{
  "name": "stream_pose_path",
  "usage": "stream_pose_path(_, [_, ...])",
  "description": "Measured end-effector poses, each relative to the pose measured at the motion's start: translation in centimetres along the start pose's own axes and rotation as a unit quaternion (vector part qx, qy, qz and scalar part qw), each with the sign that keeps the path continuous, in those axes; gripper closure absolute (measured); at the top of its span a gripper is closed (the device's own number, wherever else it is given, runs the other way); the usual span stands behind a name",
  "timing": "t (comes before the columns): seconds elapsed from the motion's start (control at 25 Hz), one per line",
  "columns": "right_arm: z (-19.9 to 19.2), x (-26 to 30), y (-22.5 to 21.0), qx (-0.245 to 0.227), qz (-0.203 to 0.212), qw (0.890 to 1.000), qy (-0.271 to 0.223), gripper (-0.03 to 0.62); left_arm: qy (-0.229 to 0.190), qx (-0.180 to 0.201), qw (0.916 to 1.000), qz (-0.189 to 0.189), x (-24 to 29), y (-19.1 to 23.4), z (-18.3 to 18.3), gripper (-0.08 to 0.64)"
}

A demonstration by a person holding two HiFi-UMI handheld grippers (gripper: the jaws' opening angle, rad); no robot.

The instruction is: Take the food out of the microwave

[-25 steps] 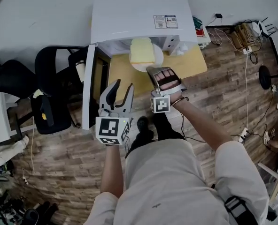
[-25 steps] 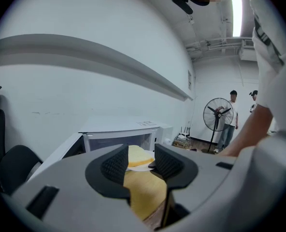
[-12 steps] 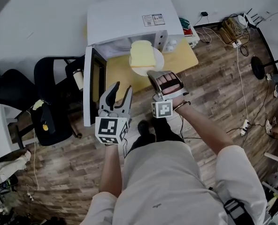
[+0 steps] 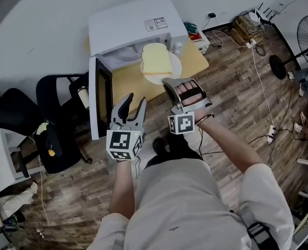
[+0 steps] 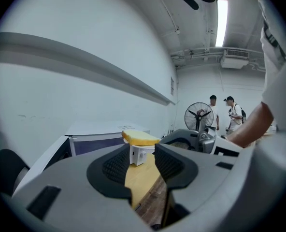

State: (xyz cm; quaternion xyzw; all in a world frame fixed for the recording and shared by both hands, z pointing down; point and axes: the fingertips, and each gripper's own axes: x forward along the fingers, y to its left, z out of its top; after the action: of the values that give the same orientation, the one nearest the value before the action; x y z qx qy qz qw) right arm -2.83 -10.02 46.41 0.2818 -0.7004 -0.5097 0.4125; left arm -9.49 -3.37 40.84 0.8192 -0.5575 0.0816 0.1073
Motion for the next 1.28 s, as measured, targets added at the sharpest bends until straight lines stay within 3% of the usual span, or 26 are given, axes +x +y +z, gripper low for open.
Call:
stream_pose_path(0.6, [-0.9,-4.9,-4.1,-0.007,-0.024,1.000,0.014,0.581,-0.014,-0.004,0.9997,-0.018,-0.8,-2.6,0.7,0.409])
stream_pose_path(1.28, [-0.5,-5.3,-6.4,-0.019,-0.038,0.999,0.014,0.578,-0.018,-0.002,0.9996,-0.024,-0.6,-2.5,1.7,0.451])
